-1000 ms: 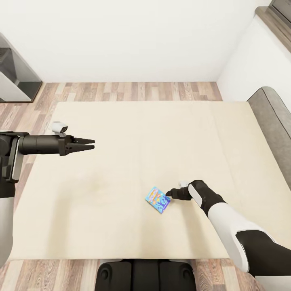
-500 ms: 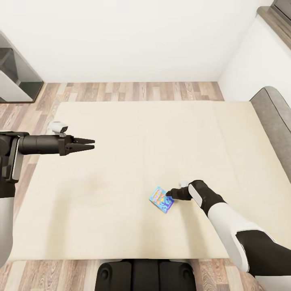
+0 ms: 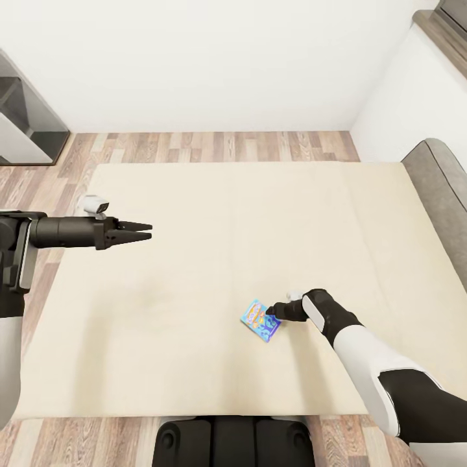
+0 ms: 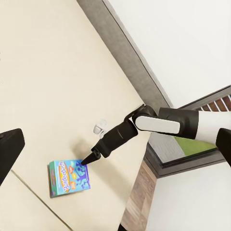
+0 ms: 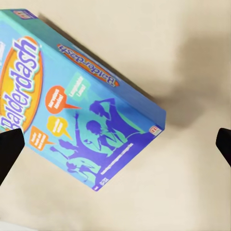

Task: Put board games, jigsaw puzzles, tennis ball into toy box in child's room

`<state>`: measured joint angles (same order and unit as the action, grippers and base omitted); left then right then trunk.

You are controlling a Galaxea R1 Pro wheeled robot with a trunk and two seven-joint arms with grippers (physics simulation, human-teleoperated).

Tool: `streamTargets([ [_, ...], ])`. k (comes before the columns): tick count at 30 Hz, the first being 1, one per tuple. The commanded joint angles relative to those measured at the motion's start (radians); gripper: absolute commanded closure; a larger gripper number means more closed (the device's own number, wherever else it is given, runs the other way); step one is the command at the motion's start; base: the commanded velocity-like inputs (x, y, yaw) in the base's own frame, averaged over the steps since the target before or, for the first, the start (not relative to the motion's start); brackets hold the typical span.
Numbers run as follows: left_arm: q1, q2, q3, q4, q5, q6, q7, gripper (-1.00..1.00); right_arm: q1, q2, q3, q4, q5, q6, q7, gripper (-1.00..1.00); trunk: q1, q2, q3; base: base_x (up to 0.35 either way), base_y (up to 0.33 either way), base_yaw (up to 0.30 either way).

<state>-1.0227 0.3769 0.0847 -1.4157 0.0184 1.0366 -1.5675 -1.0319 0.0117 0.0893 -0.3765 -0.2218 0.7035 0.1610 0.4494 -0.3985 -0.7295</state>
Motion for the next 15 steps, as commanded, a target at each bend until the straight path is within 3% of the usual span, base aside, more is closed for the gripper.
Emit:
streamTargets([
  [1,0.000,0.000,0.000,0.000,0.000,0.011,-0.003,-1.00,0.000,-0.001,0.008,-0.001,-0.010,0.004,-0.003,-1.00,0.001,-0.002,-0.001,0.000,0.018,0.000],
  [15,0.000,0.000,0.000,0.000,0.000,0.011,-0.003,-1.00,0.000,-0.001,0.009,-0.001,-0.010,0.004,-0.003,-1.00,0.001,-0.002,-0.001,0.000,0.061,0.000],
])
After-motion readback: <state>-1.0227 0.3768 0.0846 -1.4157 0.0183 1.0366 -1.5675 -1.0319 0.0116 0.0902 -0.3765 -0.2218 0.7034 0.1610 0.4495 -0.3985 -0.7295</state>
